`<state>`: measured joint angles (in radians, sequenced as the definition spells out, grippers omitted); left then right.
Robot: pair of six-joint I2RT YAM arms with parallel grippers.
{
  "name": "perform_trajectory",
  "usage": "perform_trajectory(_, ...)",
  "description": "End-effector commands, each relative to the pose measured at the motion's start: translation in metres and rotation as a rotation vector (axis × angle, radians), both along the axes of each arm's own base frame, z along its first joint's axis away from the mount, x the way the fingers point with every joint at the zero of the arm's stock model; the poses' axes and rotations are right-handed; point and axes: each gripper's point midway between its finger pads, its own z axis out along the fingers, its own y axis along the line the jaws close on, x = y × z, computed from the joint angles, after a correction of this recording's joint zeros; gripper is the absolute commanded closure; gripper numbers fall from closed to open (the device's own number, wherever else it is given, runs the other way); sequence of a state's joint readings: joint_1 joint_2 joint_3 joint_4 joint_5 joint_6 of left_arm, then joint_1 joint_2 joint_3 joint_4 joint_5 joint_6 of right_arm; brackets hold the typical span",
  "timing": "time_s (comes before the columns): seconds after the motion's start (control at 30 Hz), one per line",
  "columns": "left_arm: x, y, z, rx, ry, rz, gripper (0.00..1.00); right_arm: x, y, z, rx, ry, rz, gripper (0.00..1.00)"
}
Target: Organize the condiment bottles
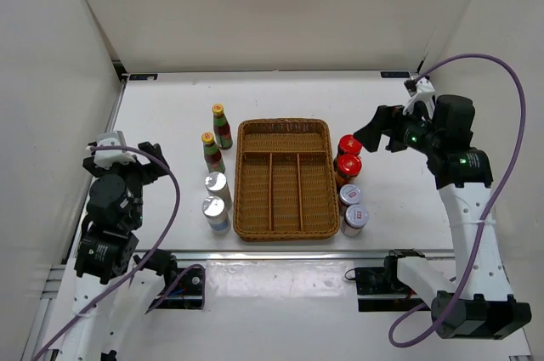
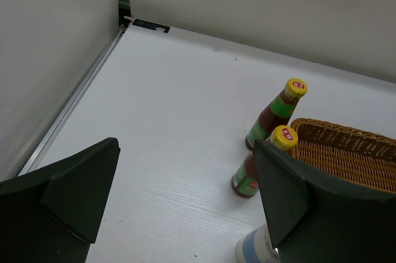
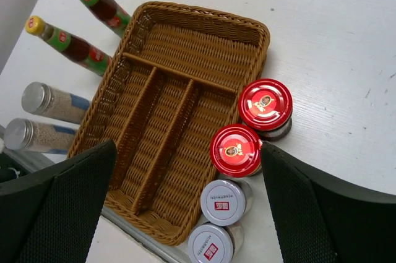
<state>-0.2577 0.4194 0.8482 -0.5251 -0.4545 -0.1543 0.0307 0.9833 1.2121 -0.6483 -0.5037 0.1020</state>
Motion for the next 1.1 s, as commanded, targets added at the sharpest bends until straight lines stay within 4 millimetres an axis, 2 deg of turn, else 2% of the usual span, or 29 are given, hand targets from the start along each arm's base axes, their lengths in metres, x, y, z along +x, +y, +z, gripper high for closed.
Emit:
perform_trajectory(0.0,0.011,-0.006,0.002,0.000,0.010,-0.017,0.01,0.004,-0.006,-0.008,-0.028,0.021,-0.047,0.00)
perform_trajectory(0.07,0.016,-0.018,-0.002,0.001,0.031,-0.077,0.01,0.006,-0.020,-0.015,0.079,0.096,-0.250,0.00)
perform_trajectory(0.13,0.017,-0.020,-0.007,0.003,0.041,-0.086,0.01,-0.003,-0.040,-0.051,0.207,0.302,-0.553,0.00)
perform_trajectory(0.17,0.017,-0.018,-0.007,-0.009,0.039,-0.072,0.01,-0.014,-0.033,-0.051,0.235,0.288,-0.507,0.00)
perform_trajectory(0.2,0.017,-0.016,-0.007,-0.026,0.036,-0.057,0.01,-0.007,-0.024,-0.037,0.276,0.180,-0.425,0.00)
perform_trajectory(0.23,0.013,-0.010,-0.010,-0.033,0.037,-0.021,0.01,-0.012,-0.017,-0.043,0.289,0.137,-0.368,0.00)
perform_trajectory(0.27,0.012,-0.007,-0.012,-0.046,0.042,-0.004,0.01,-0.011,-0.015,-0.037,0.301,0.094,-0.352,0.00)
perform_trajectory(0.33,0.007,-0.004,-0.011,-0.103,0.022,0.026,0.01,-0.001,-0.031,-0.034,0.246,0.047,-0.422,0.00)
perform_trajectory(0.37,0.007,-0.008,-0.013,-0.102,0.033,0.004,0.01,0.010,-0.038,-0.047,0.184,0.105,-0.455,0.00)
perform_trajectory(0.4,0.007,-0.013,-0.014,-0.105,0.035,-0.025,0.01,0.009,-0.049,-0.040,0.091,0.132,-0.474,0.00)
perform_trajectory(0.43,0.009,-0.017,-0.012,-0.107,0.037,-0.049,0.01,0.023,-0.053,-0.061,0.015,0.229,-0.491,0.00)
perform_trajectory(0.47,0.012,-0.026,-0.012,-0.100,0.046,-0.100,0.01,0.024,-0.059,-0.058,-0.073,0.257,-0.523,0.00)
perform_trajectory(0.5,0.014,-0.032,-0.014,-0.101,0.057,-0.126,0.01,0.026,-0.059,-0.075,-0.119,0.314,-0.530,0.00)
perform_trajectory(0.53,0.015,-0.036,-0.016,-0.093,0.069,-0.154,0.01,0.038,-0.055,-0.078,-0.159,0.337,-0.518,0.00)
perform_trajectory(0.57,0.016,-0.037,-0.014,-0.092,0.069,-0.154,0.01,0.042,-0.046,-0.081,-0.186,0.340,-0.488,0.00)
perform_trajectory(0.63,0.019,-0.039,-0.017,-0.080,0.085,-0.163,0.01,0.055,-0.045,-0.092,-0.240,0.346,-0.500,0.00)
perform_trajectory(0.7,0.019,-0.033,-0.017,-0.077,0.083,-0.133,0.01,0.063,-0.036,-0.104,-0.281,0.367,-0.465,0.00)
perform_trajectory(0.77,0.021,-0.032,-0.021,-0.075,0.085,-0.120,0.01,0.070,-0.026,-0.105,-0.310,0.360,-0.439,0.00)
perform_trajectory(0.83,0.020,-0.029,-0.021,-0.075,0.075,-0.106,0.01,0.076,-0.016,-0.117,-0.365,0.374,-0.414,0.00)
perform_trajectory(1.07,0.024,-0.029,-0.025,-0.062,0.097,-0.106,0.01,0.099,-0.008,-0.147,-0.463,0.392,-0.387,0.00)
